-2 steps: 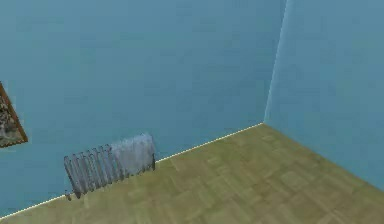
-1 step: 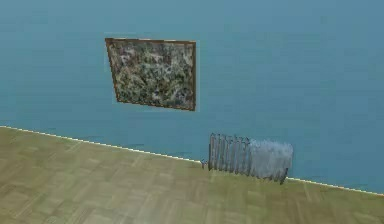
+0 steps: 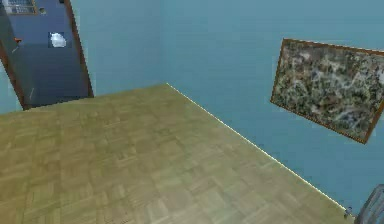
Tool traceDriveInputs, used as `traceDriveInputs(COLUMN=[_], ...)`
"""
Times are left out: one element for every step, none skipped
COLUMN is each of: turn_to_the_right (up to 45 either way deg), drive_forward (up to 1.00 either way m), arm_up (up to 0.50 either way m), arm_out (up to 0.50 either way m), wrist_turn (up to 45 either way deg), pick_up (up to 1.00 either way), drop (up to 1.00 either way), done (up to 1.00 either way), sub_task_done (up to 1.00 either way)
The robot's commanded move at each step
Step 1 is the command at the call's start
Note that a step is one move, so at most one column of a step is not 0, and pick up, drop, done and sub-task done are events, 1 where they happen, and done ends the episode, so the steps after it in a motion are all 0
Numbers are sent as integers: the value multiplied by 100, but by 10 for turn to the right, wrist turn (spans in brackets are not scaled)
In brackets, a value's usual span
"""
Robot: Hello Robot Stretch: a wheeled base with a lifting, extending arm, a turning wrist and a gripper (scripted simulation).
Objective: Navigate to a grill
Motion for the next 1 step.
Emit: traceDriveInputs(turn_to_the_right=[-330], drive_forward=[0], arm_up=[0], arm_out=[0], wrist_turn=[0], pick_up=[0], drop=[0], done=[0], sub_task_done=[0])
